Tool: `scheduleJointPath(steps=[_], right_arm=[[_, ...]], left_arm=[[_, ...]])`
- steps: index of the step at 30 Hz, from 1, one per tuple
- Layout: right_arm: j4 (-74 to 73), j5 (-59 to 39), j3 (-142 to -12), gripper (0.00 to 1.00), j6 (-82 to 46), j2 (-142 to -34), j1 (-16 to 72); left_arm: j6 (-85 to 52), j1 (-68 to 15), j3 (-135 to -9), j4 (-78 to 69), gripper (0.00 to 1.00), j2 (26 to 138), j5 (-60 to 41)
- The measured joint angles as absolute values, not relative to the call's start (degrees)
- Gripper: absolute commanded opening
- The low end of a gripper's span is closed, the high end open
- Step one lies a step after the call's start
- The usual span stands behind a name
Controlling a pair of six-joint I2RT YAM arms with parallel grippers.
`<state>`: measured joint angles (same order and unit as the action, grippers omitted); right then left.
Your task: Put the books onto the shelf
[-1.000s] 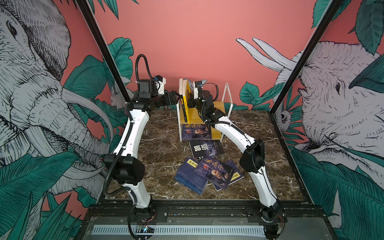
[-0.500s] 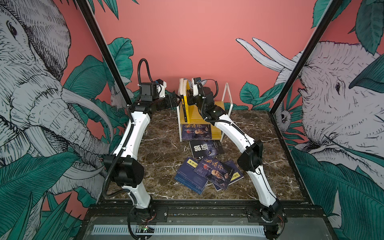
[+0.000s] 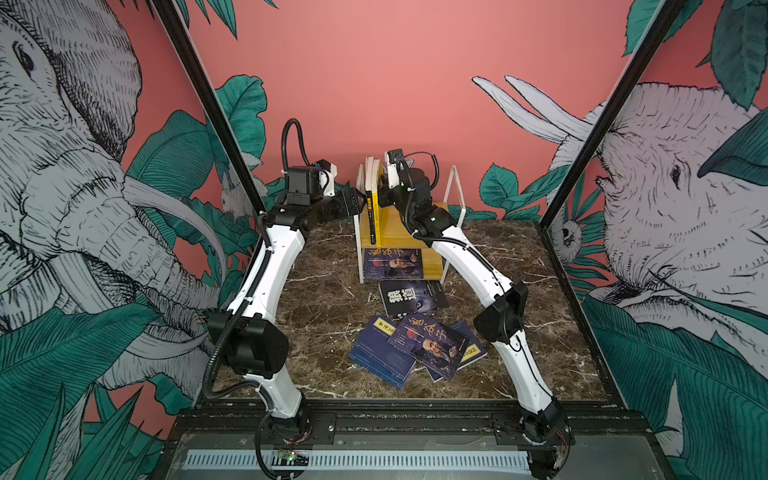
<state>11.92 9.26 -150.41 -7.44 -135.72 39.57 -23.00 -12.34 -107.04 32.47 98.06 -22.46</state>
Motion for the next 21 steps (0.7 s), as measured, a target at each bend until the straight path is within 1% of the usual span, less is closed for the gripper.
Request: scheduleJointPath(steps=[14,21], right_arm=[[11.86,9.37,-152.75,0.0,-6.02,-136.25,39.59],[11.55,7.77,-152.75,0.0,-5.72,-136.29,39.64]], left_arm=[[-27.73,-13.02,-104.92,31.33,0.89,96.79,-21.85],[-29.1,-13.08,-102.76,31.38,0.89,94.96,-22.0]])
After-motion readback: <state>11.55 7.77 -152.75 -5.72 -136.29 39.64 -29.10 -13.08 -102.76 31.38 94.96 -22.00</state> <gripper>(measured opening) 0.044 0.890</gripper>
